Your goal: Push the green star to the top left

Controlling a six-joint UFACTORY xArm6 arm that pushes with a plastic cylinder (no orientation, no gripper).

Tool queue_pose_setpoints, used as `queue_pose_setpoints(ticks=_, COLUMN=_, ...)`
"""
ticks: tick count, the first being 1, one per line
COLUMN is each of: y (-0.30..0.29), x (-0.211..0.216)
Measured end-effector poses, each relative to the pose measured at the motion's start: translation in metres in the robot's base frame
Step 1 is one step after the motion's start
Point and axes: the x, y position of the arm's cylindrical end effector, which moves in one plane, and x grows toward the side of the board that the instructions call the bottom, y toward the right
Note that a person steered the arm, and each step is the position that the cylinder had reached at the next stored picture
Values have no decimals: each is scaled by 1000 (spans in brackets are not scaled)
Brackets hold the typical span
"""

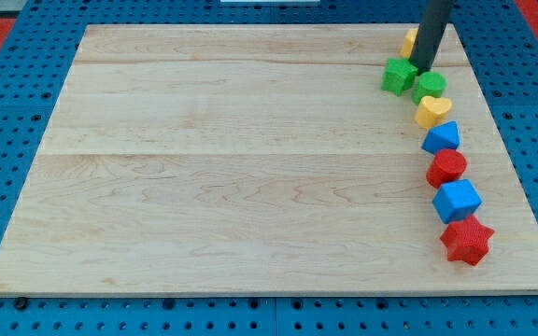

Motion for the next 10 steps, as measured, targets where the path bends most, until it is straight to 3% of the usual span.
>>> queue_pose_setpoints(ticks=2, y=-48, x=18)
queue_pose_setpoints(ticks=5, y=-238, x=20)
queue_pose_setpoints(ticks=7, y=-295, x=-28)
queue_pose_setpoints(ticks=10, y=-351, x=-64)
